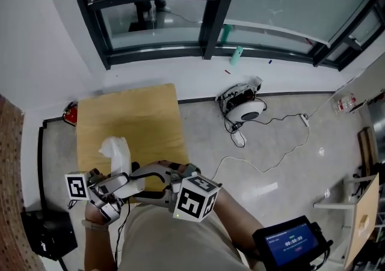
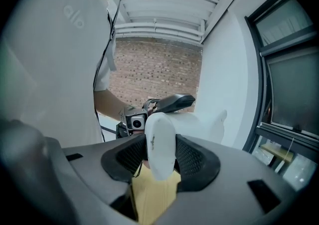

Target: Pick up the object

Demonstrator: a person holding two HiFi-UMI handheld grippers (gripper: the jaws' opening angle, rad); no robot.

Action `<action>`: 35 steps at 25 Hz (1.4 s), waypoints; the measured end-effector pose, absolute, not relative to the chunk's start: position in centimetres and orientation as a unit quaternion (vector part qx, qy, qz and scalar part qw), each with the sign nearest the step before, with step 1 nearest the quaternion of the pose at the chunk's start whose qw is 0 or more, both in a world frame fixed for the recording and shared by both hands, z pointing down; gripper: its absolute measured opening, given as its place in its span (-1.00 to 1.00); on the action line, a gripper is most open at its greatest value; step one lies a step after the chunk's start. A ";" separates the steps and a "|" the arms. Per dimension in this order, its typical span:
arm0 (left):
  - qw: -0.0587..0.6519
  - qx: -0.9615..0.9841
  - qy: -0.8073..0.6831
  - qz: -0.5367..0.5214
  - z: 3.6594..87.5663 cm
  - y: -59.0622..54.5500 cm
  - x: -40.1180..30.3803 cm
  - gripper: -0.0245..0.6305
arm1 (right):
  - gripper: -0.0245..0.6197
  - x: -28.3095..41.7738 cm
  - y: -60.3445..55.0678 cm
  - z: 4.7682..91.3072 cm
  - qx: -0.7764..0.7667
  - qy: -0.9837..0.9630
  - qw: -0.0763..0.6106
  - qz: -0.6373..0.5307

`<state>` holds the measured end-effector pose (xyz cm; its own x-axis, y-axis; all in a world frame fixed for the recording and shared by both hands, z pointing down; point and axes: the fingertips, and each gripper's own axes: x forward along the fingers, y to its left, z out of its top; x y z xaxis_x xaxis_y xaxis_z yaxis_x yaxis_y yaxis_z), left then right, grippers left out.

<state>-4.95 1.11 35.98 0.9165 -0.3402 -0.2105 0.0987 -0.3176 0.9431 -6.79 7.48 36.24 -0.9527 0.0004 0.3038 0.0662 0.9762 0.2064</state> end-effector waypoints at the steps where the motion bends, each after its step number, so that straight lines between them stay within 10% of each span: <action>1: 0.580 0.788 -0.076 -0.191 36.0 1.1 -5.0 0.63 | -0.36 -6.8 7.5 36.3 -0.018 -0.982 0.154 -0.108; 35: 0.583 0.794 -0.071 -0.157 36.0 1.0 -1.6 0.63 | -0.36 -3.8 7.3 35.9 0.007 -0.982 0.160 -0.096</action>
